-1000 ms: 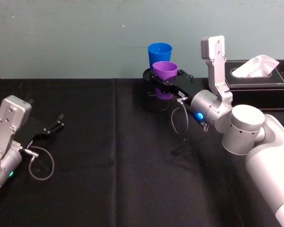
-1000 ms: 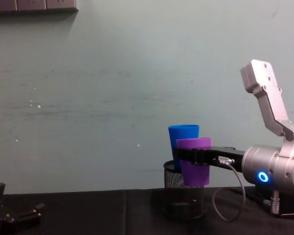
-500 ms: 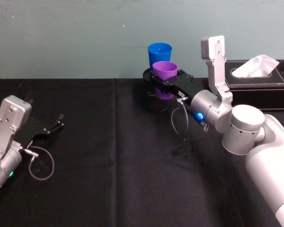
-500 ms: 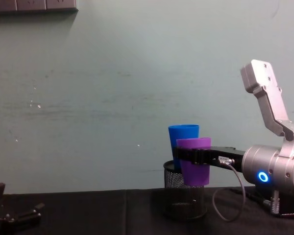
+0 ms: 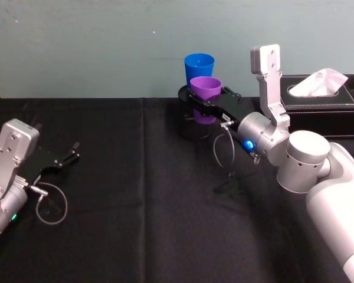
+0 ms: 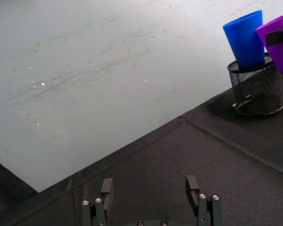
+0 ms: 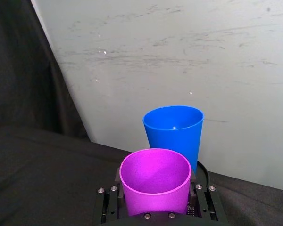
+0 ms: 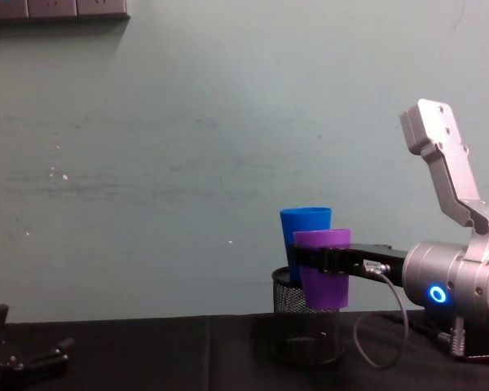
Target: Pick up one cup with a gripper and tap it against the other cup.
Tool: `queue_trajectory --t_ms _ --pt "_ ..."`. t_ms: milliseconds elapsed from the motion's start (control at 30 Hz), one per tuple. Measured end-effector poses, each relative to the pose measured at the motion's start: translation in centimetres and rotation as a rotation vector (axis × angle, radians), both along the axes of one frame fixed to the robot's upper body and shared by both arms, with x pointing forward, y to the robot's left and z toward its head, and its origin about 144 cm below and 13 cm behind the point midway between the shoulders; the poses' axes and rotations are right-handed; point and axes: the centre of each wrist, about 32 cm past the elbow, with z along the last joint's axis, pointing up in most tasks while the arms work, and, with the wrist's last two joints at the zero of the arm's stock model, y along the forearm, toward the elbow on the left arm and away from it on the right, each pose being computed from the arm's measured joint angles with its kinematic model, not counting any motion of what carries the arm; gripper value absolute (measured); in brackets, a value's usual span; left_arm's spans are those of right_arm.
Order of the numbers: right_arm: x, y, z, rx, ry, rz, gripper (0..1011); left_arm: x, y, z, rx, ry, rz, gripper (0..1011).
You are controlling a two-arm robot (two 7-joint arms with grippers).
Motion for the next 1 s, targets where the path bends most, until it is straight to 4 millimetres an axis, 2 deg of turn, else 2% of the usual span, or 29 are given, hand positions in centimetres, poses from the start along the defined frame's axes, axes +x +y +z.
queue_trajectory --t_ms 1000 --pt "0.00 0.00 0.00 0.000 0.000 0.000 733 0.00 0.00 0.00 0.000 0.000 0.000 1000"
